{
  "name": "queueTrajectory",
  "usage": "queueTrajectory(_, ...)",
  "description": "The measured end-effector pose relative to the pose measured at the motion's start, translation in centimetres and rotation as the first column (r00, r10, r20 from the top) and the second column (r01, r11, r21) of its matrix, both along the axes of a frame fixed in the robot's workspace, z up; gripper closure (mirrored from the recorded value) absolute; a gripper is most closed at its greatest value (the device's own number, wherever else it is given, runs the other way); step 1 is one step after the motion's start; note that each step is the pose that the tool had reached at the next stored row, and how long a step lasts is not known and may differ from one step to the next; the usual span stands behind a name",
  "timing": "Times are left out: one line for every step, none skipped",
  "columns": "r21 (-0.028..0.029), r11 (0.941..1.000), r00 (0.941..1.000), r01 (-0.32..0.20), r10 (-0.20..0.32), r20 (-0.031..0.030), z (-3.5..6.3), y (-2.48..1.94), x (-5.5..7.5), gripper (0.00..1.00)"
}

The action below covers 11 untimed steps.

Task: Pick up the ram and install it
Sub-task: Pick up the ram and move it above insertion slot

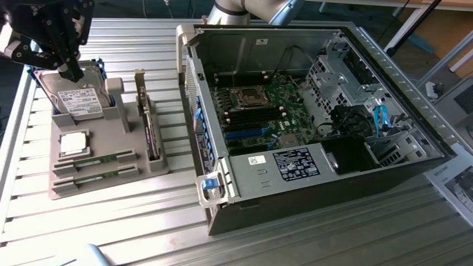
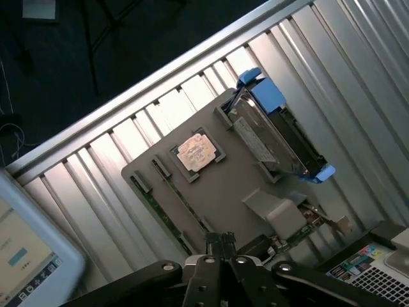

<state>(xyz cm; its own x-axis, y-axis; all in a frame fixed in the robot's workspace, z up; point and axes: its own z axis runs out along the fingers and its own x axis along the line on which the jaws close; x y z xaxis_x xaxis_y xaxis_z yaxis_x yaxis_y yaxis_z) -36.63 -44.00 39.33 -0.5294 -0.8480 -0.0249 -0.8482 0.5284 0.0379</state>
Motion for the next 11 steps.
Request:
queueTrajectory(0.0000, 0.9999, 0.9999, -0.014, 0.014, 0.0000, 0.00, 0.00, 0.00, 0.90)
queueTrajectory(0.0000, 0.9996, 0.9996, -0.029, 0.029, 0.0000, 0.00, 0.00, 0.00, 0.90)
queueTrajectory(0.0000, 0.9985, 0.9985, -0.055, 0.055, 0.0000, 0.00, 0.00, 0.00, 0.90)
queueTrajectory(0.0000, 0.9977, 0.9977, -0.068, 0.068, 0.0000, 0.00, 0.00, 0.00, 0.90)
queueTrajectory(0.0000, 0.9958, 0.9958, -0.091, 0.091, 0.0000, 0.00, 0.00, 0.00, 0.90)
queueTrajectory(0.0000, 0.9929, 0.9929, -0.119, 0.119, 0.0000, 0.00, 0.00, 0.00, 0.90)
queueTrajectory(0.0000, 0.9903, 0.9903, -0.139, 0.139, 0.0000, 0.00, 0.00, 0.00, 0.90)
queueTrajectory(0.0000, 0.9882, 0.9882, -0.153, 0.153, 0.0000, 0.00, 0.00, 0.00, 0.90)
queueTrajectory(0.0000, 0.9859, 0.9859, -0.168, 0.168, 0.0000, 0.00, 0.00, 0.00, 0.90)
queueTrajectory(0.0000, 0.9831, 0.9831, -0.183, 0.183, 0.0000, 0.00, 0.00, 0.00, 0.90)
queueTrajectory(0.0000, 0.9792, 0.9792, -0.203, 0.203, 0.0000, 0.00, 0.00, 0.00, 0.90)
